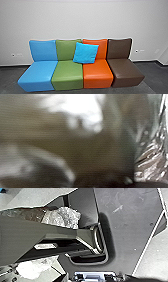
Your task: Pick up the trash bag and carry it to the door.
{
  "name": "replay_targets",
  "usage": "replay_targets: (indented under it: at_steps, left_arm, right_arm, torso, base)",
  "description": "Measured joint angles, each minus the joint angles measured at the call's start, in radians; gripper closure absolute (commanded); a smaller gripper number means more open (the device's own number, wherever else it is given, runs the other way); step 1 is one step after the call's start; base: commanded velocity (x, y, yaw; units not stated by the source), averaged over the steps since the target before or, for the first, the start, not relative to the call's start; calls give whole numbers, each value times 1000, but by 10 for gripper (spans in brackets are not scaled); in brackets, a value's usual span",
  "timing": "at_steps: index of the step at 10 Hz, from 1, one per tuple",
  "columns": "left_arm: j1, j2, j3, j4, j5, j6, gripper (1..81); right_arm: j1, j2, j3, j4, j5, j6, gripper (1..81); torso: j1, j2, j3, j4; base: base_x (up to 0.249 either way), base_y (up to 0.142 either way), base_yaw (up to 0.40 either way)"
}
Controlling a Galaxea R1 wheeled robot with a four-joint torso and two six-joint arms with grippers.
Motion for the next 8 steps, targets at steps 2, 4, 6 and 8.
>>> replay_targets:
  at_steps: [2,4,6,8]
  left_arm:
    - [5,0,-7,3,0,0,811]
    - [5,4,-9,3,0,0,811]
    - [10,6,-9,3,0,0,811]
    - [13,7,-11,3,0,0,811]
  right_arm:
    - [-3,1,-18,0,0,-1,10]
    - [-2,16,-18,-1,0,-4,10]
    - [-2,25,-21,-3,0,-4,10]
    - [-6,25,-28,-2,0,-6,10]
  torso:
    - [-45,70,30,0]
    - [-89,138,69,0]
    - [-142,219,117,0]
    - [-181,292,164,0]
  base:
    - [0,0,0]
    - [0,0,0]
    - [0,0,0]
    - [0,0,0]
